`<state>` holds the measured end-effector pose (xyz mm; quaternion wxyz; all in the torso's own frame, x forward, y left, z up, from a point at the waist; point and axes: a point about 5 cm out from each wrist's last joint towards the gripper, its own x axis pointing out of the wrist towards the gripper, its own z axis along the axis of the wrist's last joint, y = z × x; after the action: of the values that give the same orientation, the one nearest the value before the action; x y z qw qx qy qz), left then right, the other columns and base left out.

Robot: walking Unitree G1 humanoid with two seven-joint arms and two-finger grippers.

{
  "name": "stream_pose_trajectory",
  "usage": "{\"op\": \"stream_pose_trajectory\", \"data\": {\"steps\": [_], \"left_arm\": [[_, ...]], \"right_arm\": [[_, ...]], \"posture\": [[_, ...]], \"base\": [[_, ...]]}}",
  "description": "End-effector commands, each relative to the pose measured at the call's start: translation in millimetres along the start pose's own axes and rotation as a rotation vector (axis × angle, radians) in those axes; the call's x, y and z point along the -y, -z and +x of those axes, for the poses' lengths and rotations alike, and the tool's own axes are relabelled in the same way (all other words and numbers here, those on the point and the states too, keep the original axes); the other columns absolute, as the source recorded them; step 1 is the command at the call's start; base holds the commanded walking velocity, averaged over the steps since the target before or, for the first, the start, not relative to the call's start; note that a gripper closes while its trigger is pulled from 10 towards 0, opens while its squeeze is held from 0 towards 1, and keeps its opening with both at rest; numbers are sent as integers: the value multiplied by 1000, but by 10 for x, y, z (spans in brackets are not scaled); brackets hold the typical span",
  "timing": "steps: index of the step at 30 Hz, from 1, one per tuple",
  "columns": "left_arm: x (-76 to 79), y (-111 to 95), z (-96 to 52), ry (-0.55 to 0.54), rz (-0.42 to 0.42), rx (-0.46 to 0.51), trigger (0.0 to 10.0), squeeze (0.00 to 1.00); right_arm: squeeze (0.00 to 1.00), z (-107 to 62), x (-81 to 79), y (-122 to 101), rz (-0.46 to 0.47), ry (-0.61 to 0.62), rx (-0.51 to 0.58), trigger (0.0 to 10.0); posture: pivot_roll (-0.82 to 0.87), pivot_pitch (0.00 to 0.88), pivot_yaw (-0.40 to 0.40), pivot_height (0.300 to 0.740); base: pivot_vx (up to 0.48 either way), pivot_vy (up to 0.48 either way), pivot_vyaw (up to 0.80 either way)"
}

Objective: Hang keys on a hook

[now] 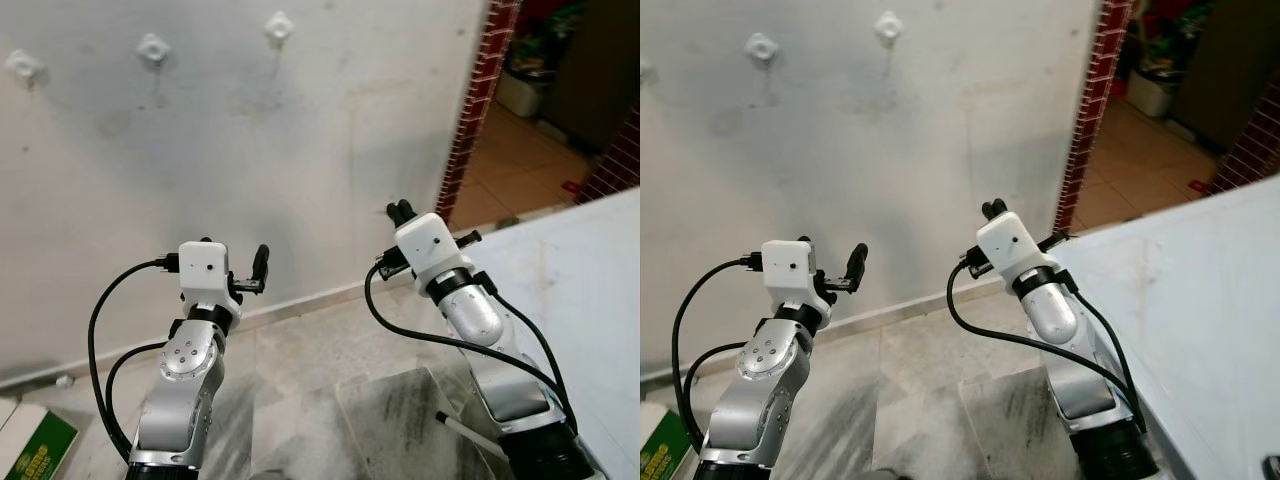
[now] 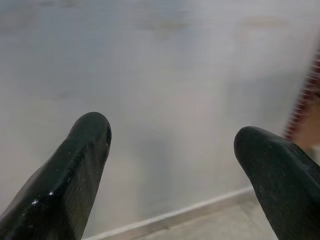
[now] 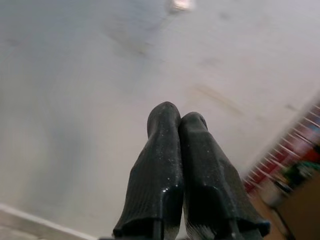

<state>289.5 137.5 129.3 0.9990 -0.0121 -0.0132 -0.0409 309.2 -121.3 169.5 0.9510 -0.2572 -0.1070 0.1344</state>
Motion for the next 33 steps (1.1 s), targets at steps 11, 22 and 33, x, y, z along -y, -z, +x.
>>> {"op": "stream_pose_trajectory", "data": {"steps": [11,22,33], "left_arm": [[-85,137,37,-29,30,1,10000,0],[-80,116,65,-12,46,16,10000,0],[-47,113,55,53,3,21,10000,0]], "right_arm": [[0,125,-76,-19,-4,-34,44,10000],[0,24,-4,118,35,41,0,10000],[0,34,-24,67,98,56,20,10000]], "posture": [[14,0,-2,740],[23,0,24,740],[9,0,23,740]], "base": [[0,0,476],[0,0,0],[0,0,0]]}}
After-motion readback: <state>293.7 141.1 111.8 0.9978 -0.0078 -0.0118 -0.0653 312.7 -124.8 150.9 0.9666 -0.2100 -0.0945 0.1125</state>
